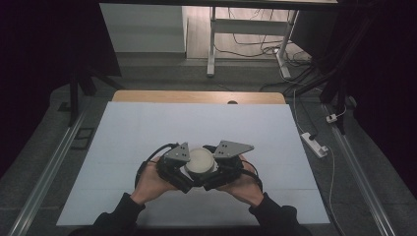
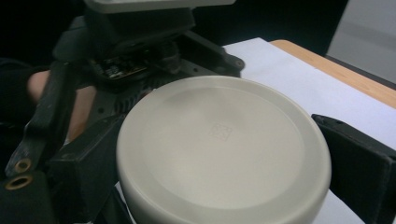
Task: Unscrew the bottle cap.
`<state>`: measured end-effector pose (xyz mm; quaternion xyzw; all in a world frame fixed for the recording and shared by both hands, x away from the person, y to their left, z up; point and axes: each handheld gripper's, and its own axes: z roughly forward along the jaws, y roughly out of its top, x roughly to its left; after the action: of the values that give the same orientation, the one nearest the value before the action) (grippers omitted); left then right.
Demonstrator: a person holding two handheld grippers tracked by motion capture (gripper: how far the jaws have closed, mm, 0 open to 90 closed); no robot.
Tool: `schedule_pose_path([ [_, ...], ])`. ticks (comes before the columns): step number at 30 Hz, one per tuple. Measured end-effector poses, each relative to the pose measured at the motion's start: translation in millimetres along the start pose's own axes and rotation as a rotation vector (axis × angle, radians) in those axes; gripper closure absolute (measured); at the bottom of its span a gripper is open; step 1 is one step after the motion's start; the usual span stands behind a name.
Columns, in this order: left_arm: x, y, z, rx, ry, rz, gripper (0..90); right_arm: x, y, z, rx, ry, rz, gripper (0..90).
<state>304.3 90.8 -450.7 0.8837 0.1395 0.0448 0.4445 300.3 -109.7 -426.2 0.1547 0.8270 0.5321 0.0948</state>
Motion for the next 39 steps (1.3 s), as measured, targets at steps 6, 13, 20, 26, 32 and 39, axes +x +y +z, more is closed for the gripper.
schedule_pose_path([
  [6,1.9,-2.7,0.1,0.003,-0.095,0.047,7.3,-5.0,-1.1,-2.3,0.014,0.115,-0.017,7.3],
  [13,2.5,-5.4,1.9,0.020,-0.143,0.086,7.3,-6.1,-3.1,-1.3,0.030,0.191,-0.037,7.3],
  [20,4.3,-7.5,3.8,0.028,-0.145,0.092,7.3,-9.6,-2.9,-2.9,0.025,0.195,-0.018,7.3],
  [26,4.6,-8.4,5.3,0.033,-0.134,0.085,7.3,-10.7,-3.0,-3.3,0.021,0.189,-0.014,7.3],
  [32,6.0,-9.2,5.4,0.037,-0.122,0.078,7.3,-10.8,-2.3,-4.2,0.017,0.180,-0.010,7.3],
  [39,9.4,-11.5,4.7,0.037,-0.101,0.058,7.3,-11.8,-2.0,-5.7,0.017,0.167,-0.008,7.3],
])
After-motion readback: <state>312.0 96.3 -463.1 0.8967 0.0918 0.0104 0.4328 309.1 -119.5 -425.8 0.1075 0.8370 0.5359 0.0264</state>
